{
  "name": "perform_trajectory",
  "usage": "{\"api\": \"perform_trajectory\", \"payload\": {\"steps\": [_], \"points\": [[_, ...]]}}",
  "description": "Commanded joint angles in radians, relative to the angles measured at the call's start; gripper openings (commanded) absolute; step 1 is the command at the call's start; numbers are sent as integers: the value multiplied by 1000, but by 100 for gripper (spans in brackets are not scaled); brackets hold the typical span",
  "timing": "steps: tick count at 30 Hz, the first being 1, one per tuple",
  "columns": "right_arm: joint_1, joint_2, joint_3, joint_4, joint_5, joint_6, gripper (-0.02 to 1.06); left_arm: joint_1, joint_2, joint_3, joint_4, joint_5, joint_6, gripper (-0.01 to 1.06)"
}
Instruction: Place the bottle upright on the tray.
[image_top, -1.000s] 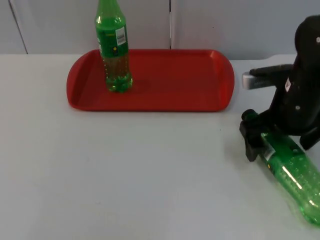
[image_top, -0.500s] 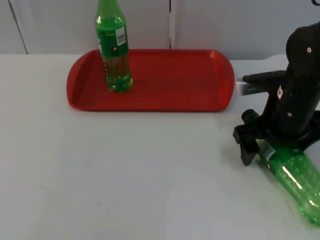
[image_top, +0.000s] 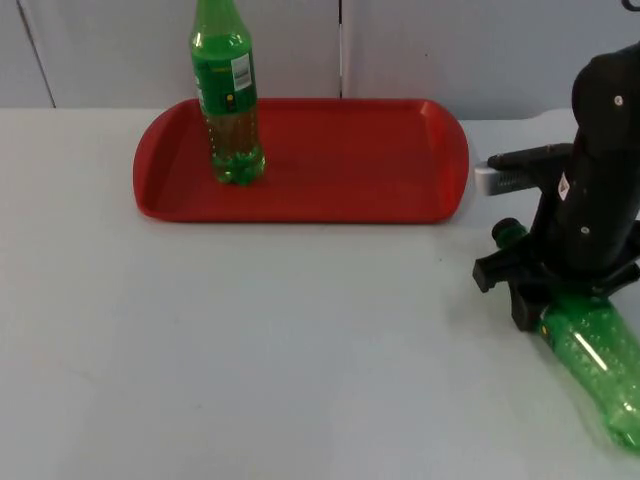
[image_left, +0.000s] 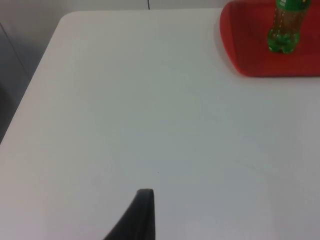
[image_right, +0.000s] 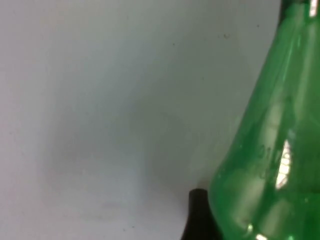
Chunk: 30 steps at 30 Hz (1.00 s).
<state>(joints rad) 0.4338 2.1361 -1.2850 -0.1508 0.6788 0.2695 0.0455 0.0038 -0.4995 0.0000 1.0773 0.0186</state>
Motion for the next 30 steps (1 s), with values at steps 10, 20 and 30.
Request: {"api": "perform_trajectory", "payload": {"steps": [10,20,30], "points": [[5,-174,-10,-9,-46,-53,0,3,-4,5,-6,0,3,105],[5,-403,-10,-5,-324,-132,0,3,-4,5,-6,0,3,105],[5,-449,11,-9,-783,-132,0,3,-4,5,-6,0,3,105]]}}
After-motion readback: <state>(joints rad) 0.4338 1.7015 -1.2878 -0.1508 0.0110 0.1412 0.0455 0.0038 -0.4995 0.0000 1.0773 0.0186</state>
